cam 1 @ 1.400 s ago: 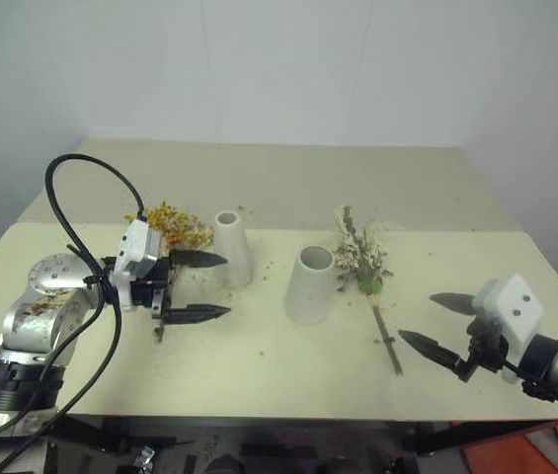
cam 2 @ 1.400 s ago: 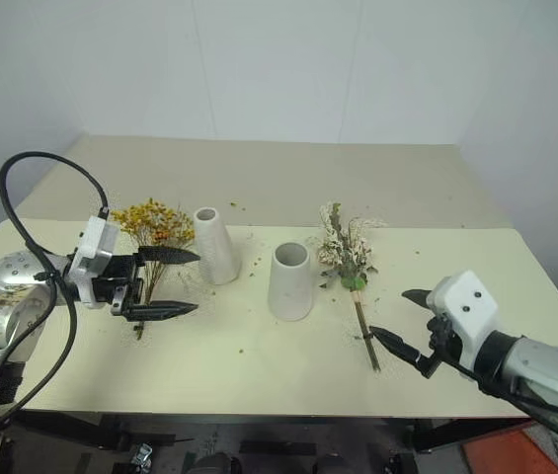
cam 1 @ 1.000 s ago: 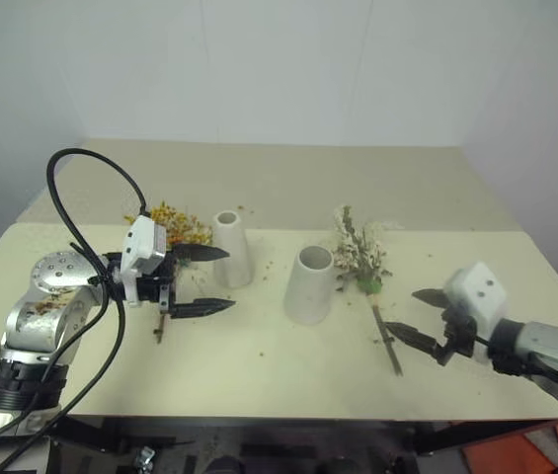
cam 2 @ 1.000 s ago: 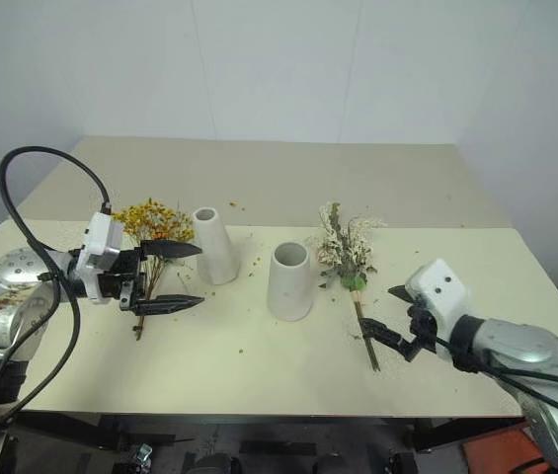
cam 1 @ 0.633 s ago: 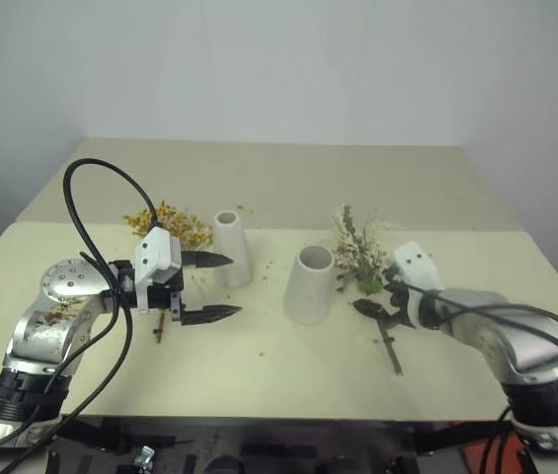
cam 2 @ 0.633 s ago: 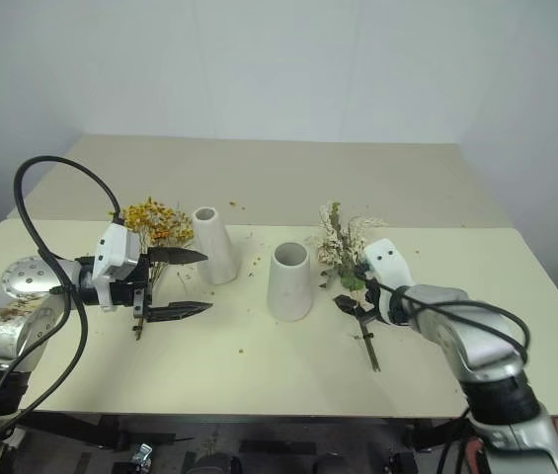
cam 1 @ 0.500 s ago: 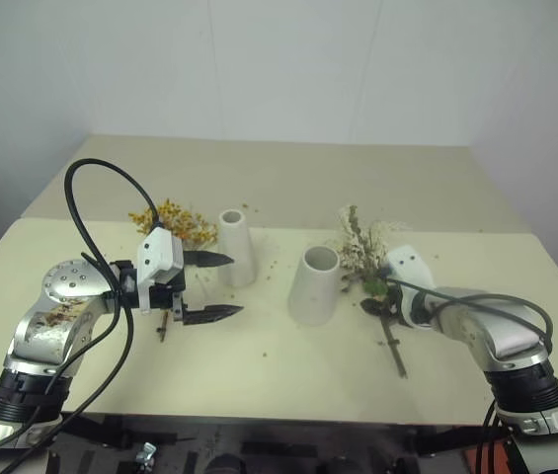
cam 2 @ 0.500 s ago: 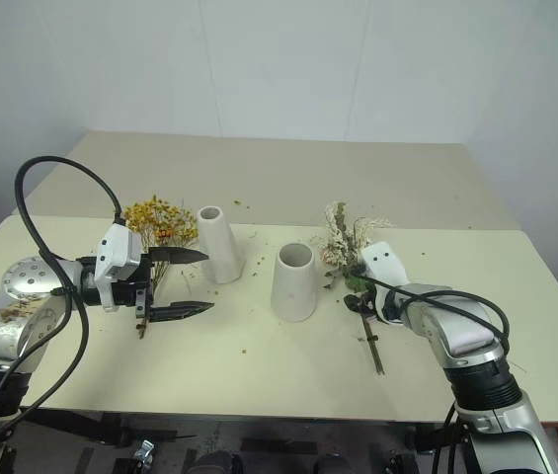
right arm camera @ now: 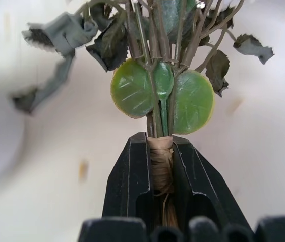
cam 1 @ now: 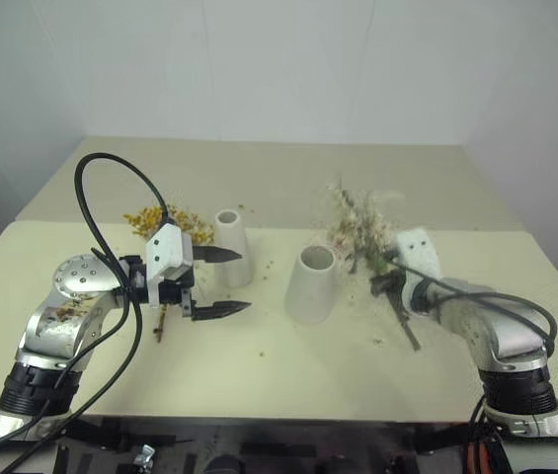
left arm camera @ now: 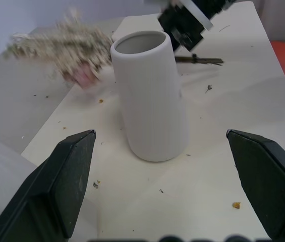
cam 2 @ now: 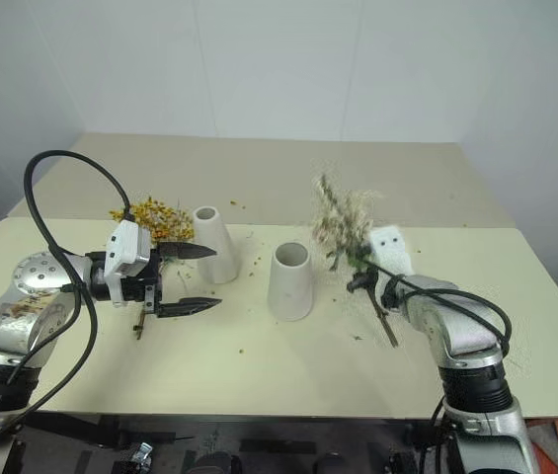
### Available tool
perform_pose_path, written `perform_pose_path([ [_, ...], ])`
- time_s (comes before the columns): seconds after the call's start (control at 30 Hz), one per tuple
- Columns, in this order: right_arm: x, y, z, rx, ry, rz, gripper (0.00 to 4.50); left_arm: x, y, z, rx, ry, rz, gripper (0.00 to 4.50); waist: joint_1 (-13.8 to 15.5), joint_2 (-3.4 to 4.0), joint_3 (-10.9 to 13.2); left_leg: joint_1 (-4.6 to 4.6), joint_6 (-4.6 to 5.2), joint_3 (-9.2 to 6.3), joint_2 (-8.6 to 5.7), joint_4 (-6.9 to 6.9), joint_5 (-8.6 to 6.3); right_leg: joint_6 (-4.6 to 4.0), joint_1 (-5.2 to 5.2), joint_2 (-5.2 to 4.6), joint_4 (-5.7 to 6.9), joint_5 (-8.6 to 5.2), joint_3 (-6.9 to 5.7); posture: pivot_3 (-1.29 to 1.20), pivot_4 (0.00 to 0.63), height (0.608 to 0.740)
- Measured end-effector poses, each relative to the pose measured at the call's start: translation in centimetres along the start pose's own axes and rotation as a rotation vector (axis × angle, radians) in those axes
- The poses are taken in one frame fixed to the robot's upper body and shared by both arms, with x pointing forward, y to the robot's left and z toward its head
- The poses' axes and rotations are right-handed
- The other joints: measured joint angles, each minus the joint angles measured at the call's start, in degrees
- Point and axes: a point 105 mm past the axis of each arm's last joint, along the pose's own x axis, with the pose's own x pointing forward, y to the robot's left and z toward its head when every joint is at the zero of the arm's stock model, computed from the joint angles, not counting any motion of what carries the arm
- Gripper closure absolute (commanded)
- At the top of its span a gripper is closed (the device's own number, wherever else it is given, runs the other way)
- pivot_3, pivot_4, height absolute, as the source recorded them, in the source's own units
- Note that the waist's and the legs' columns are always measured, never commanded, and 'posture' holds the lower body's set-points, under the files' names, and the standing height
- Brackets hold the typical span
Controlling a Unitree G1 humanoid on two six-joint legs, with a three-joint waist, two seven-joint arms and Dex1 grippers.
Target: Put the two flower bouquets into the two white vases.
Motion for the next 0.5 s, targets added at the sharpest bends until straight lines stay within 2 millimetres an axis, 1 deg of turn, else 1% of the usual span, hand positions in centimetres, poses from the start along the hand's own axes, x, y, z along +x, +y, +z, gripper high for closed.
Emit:
perform_pose_path([
  [0.1, -0.9, -0.7, 4.0, 0.077, -0.262, -0.073, 4.25, 0.1, 0.0, -0.2, -0.003, -0.002, -0.002, 0.00, 0.0, 0.02, 0.0, -0.01, 0.00, 0.00, 0.00, 0.00, 0.00, 0.00, -0.02, -0.01, 0.01, 0.00, 0.01, 0.00, 0.150, 0.740],
  [0.17, -2.0, -0.6, 6.1, 0.102, -0.397, -0.049, 4.25, 0.1, 0.1, -0.3, -0.006, -0.002, 0.002, 0.00, 0.0, 0.03, 0.0, -0.02, 0.00, 0.01, 0.00, 0.00, 0.00, 0.00, -0.02, 0.00, 0.01, 0.00, 0.00, 0.00, 0.150, 0.740],
  [0.23, -3.3, 0.9, 8.5, 0.140, -0.542, 0.047, 4.25, 0.2, 0.2, -0.4, -0.013, -0.006, 0.004, 0.00, 0.0, 0.06, 0.0, -0.02, 0.00, 0.00, 0.01, 0.00, 0.00, 0.00, -0.03, 0.00, 0.03, 0.00, 0.00, 0.00, 0.150, 0.740],
  [0.3, -4.4, 2.4, 10.4, 0.153, -0.661, 0.126, 4.25, 0.6, 0.2, -0.1, -0.003, -0.014, -0.004, 0.00, -0.1, 0.06, 0.0, -0.01, 0.00, 0.00, 0.01, 0.00, 0.00, 0.00, -0.02, 0.00, 0.04, 0.00, 0.00, 0.00, 0.150, 0.740],
  [0.37, -5.1, 3.8, 11.4, 0.156, -0.736, 0.182, 4.25, 0.7, 0.4, 0.2, 0.015, -0.020, 0.001, 0.00, -0.1, 0.07, 0.0, 0.01, 0.00, 0.00, 0.01, 0.00, 0.00, 0.00, -0.01, 0.00, 0.05, 0.00, 0.00, 0.00, 0.150, 0.740],
  [0.5, -5.4, 5.3, 12.1, 0.171, -0.788, 0.242, 4.25, 0.8, 0.8, -0.1, 0.013, -0.015, 0.024, 0.00, -0.1, 0.09, 0.0, 0.01, 0.00, 0.00, 0.00, 0.00, 0.00, 0.00, -0.02, 0.00, 0.06, 0.00, 0.00, 0.00, 0.150, 0.740],
])
